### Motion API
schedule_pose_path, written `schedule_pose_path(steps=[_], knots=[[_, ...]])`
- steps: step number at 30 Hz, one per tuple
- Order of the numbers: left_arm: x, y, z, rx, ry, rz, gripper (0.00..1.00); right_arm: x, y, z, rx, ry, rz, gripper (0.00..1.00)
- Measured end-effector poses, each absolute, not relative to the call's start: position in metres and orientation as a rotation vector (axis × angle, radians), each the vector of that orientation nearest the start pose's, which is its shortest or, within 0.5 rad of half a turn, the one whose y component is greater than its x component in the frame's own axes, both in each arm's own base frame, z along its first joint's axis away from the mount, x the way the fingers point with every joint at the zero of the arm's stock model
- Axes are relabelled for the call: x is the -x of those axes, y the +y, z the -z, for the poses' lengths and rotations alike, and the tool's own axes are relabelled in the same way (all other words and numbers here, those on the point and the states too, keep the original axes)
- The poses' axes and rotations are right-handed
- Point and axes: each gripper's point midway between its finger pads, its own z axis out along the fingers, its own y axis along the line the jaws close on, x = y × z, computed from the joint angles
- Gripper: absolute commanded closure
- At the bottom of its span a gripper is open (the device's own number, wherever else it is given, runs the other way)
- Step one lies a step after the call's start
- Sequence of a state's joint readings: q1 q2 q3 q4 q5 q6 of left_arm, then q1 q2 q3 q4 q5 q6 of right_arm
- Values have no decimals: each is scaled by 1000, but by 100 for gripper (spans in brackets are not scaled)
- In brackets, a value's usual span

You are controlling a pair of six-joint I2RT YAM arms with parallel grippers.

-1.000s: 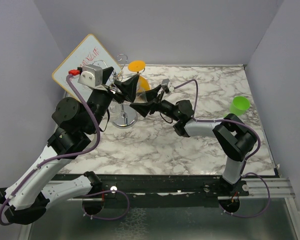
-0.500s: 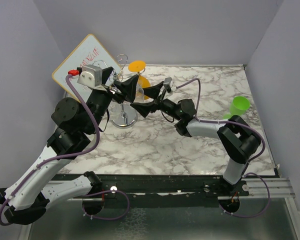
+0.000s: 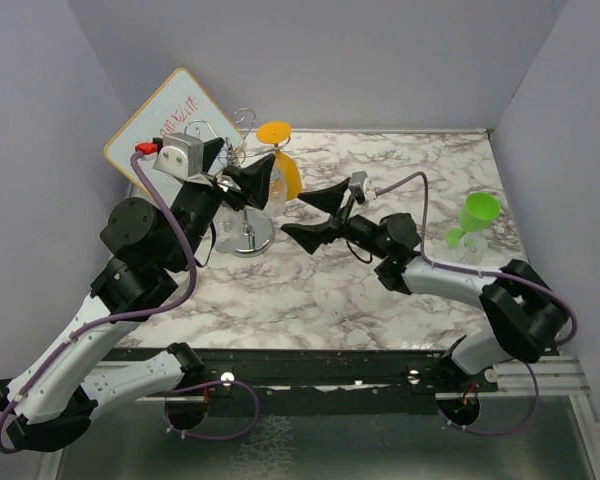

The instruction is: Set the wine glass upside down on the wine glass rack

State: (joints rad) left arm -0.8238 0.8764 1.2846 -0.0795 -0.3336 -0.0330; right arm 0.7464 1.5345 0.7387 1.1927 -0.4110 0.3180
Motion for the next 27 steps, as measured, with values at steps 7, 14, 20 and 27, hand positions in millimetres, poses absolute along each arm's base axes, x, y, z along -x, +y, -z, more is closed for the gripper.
schedule_pose_path(steps=[7,14,20,27], knots=[[-233,-190,-489,-325,1328,555,1,-270,308,-337,499,1235,-959,4],[-208,-200,-470,-467,1322,640,1,-291,218,-412,174,1390,-600,7],[-188,-199,-465,-523,1282,699,1,-301,155,-398,-36,1601,-274,8],[-189,-202,-440,-526,1294,712,1,-314,113,-353,-146,1795,31,9]])
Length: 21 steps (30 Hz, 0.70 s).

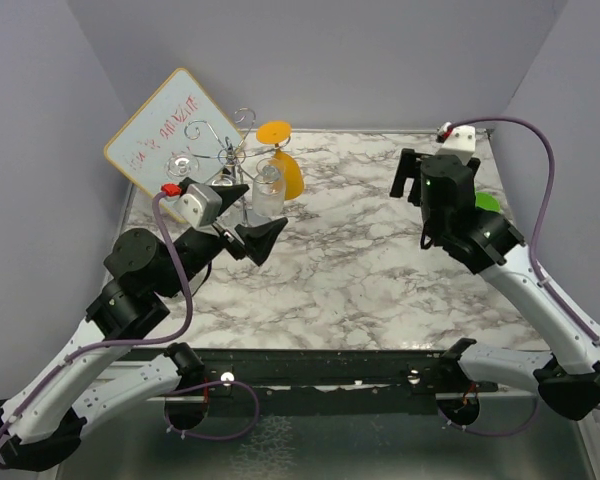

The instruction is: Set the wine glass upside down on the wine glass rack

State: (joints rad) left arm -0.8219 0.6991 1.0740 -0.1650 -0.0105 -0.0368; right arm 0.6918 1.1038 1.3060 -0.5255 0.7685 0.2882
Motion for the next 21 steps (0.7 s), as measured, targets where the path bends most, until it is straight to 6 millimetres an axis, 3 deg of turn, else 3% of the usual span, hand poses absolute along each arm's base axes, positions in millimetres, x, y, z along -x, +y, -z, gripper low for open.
schedule_pose_path(steps=[5,11,21], knots=[[-194,-210,-422,-538,1338,714,1,-349,68,-332,-273,1875,153,10],[-202,-215,-413,-542,1374,698,1,-386,9,-292,-440,1963,281,25],[-210,-224,-402,-562,1420,685,1,-384,-53,-228,-618,2070,418,42]])
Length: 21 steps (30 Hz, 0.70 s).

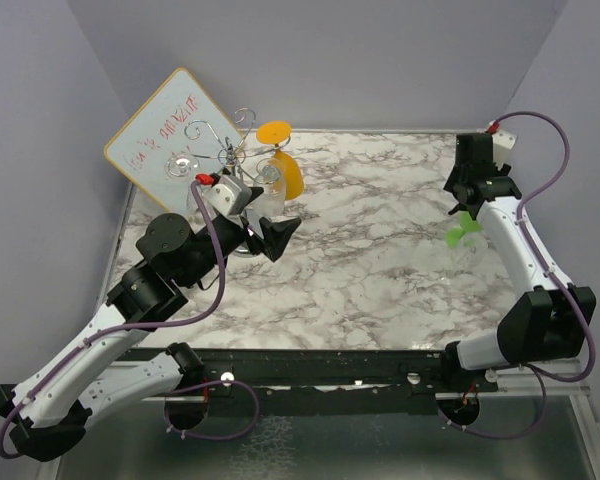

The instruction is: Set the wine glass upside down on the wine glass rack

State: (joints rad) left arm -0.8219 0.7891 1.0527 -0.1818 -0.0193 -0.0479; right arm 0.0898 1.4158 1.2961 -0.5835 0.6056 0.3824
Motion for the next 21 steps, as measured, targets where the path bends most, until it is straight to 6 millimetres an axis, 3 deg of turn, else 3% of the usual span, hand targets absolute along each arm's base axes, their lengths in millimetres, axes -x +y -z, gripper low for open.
schedule_pose_path(steps=[8,13,18,21], knots=[[-216,-223,-399,-542,1438,663,1,-378,-63,-172,-626,2214,405,69],[-220,-228,-393,-533,1465,673,1,-387,-51,-152,-549,2288,342,96],[-221,-232,-392,-501,1485,710,1,-393,-37,-158,-472,2294,240,99],[-221,-235,-398,-460,1479,753,1,-397,-20,-175,-418,2253,125,99]])
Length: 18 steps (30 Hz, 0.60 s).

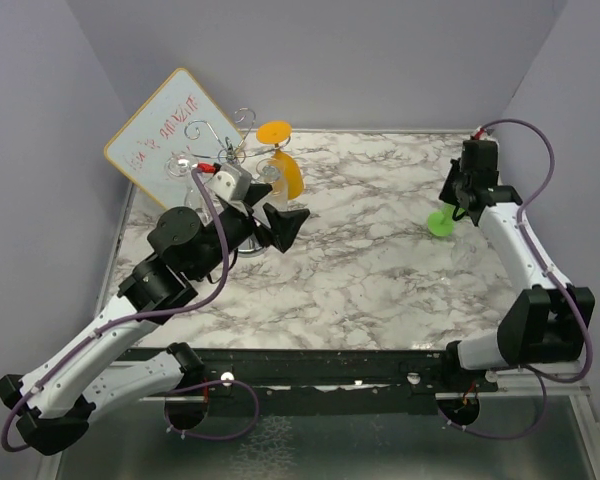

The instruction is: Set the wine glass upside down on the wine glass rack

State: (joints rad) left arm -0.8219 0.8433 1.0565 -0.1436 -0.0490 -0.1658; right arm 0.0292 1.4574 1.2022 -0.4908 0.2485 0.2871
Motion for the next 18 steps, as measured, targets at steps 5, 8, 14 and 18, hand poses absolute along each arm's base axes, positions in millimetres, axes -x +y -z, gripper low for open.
schedule_pose_path(steps=[5,8,14,18], knots=[[-221,-243,-420,-351,1426,879,4,-396,17,-239,-312,2065,-125,99],[-227,-250,-427,-235,1433,976,6,-387,43,-287,-233,1881,-309,99],[-253,-274,-411,-4,1527,1110,6,-355,87,-352,-82,1568,-625,99],[-268,-290,-401,128,1563,1183,2,-333,104,-377,-33,1424,-762,99]])
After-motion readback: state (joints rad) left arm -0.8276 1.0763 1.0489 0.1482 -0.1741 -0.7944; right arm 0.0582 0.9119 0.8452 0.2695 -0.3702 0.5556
